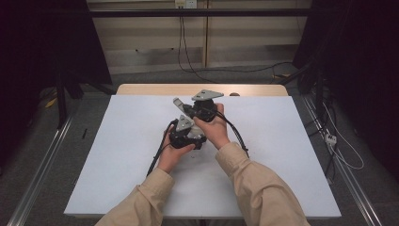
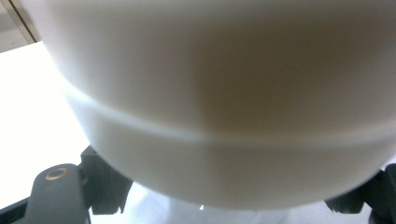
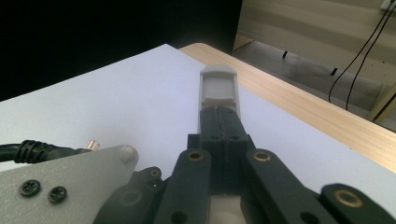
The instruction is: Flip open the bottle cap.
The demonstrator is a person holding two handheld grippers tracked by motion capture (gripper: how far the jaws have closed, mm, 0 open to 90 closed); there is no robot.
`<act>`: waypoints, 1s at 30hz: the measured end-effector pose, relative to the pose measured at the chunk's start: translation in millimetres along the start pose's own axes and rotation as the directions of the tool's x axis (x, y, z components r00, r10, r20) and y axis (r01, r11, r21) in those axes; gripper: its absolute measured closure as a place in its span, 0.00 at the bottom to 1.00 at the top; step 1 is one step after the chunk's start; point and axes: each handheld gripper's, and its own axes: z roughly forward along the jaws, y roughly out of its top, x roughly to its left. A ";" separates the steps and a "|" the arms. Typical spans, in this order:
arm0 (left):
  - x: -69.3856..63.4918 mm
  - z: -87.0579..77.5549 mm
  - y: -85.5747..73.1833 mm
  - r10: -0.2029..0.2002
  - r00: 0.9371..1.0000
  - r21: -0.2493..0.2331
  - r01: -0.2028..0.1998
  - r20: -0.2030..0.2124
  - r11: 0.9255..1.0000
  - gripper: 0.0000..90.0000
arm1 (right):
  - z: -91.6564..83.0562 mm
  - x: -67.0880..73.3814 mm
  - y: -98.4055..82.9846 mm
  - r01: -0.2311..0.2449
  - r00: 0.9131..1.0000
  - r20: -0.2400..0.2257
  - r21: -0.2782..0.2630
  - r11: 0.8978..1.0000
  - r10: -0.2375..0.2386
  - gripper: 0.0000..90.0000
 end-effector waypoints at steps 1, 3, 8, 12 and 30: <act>0.1 0.0 0.0 0.000 1.000 0.000 0.000 0.000 1.000 0.21 | 0.1 0.0 0.2 0.000 1.000 0.000 0.002 1.000 0.000 1.00; 0.0 0.0 -0.1 -0.003 1.000 0.001 0.003 0.001 1.000 0.21 | 0.7 0.0 0.4 0.000 1.000 0.000 0.006 1.000 0.000 1.00; 0.5 -0.2 -0.1 -0.004 1.000 0.001 0.004 0.000 1.000 0.21 | 2.2 0.4 2.5 0.000 1.000 0.000 0.024 1.000 0.000 1.00; 1.3 -0.4 -0.2 -0.008 1.000 0.001 0.008 0.000 1.000 0.21 | 3.8 1.4 4.2 0.003 1.000 -0.002 0.040 0.999 -0.003 1.00; 3.1 -0.9 -0.2 -0.034 0.999 -0.007 0.034 0.004 0.999 0.16 | -5.5 -4.1 -1.6 0.005 1.000 0.006 -0.005 1.000 -0.005 0.98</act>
